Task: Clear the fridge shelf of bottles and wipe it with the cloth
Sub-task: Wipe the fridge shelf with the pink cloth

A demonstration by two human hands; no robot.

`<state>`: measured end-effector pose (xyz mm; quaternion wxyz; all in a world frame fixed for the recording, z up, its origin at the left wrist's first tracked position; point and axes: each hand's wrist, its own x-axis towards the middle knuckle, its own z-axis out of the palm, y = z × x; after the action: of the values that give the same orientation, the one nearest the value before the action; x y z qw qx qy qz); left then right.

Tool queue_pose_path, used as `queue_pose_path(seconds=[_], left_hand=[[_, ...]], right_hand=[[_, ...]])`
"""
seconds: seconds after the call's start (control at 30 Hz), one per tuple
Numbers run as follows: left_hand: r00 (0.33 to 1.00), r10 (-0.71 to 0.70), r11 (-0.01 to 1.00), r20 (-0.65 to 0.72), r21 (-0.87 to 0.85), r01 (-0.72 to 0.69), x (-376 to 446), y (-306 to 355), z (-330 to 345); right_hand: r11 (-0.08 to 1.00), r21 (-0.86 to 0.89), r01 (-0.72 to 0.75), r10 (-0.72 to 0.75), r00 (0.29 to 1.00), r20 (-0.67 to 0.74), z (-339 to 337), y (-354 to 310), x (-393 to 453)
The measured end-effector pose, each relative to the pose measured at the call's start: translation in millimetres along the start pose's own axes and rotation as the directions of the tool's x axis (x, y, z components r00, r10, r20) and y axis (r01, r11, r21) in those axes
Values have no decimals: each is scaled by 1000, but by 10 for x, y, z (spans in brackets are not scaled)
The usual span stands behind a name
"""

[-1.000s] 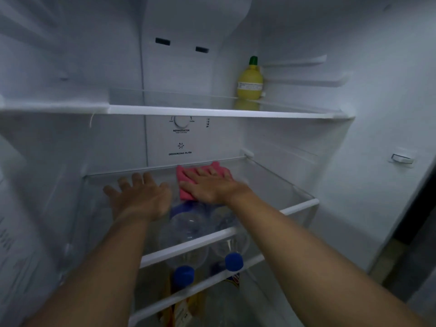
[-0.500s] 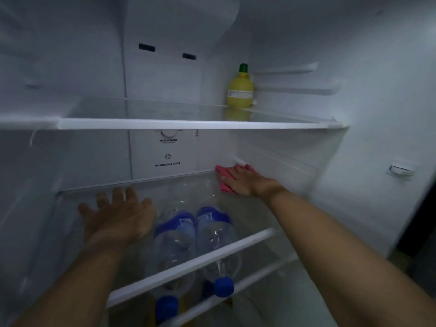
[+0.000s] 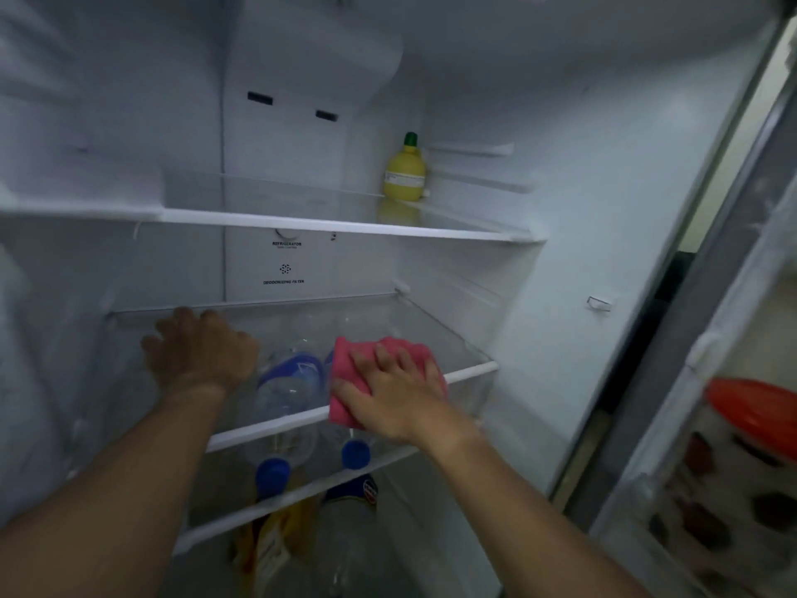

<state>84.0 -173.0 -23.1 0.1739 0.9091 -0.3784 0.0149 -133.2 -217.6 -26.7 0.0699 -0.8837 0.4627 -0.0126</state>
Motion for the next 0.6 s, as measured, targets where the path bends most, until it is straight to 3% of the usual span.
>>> queue_pose_path(seconds=[0.13,0.2,0.27,0.37,0.43,0.53,0.6], left_hand=[[1000,-29,998,-11,-64,28,-215,-39,-119],[998,-44,996,38,-76,47,-298,-93,-159],[992,-98,994,80,-41,101,-367,-153,-205],[981,-169,986,98,13,169,-480,-231,-279],[983,-157,988,93,6,157,-580,-269,-275],[993,-116,992,9,40,116,-693,-290,-183],[993,-112,990,-28,82,113,-684,-297,-133]], right_hand=[[984,63,169,-164,984,-68,185,-492,-186],[969,71,235,-225,966,-126,220,-510,-237],[970,36,239,-235,967,-99,160,-374,-234],[992,21,123,-122,992,-30,14,77,-119],[1000,-5,-5,4,998,-62,-31,490,0],[973,-78,-216,212,976,-51,-69,944,221],[959,-106,-264,263,965,-21,-156,939,366]])
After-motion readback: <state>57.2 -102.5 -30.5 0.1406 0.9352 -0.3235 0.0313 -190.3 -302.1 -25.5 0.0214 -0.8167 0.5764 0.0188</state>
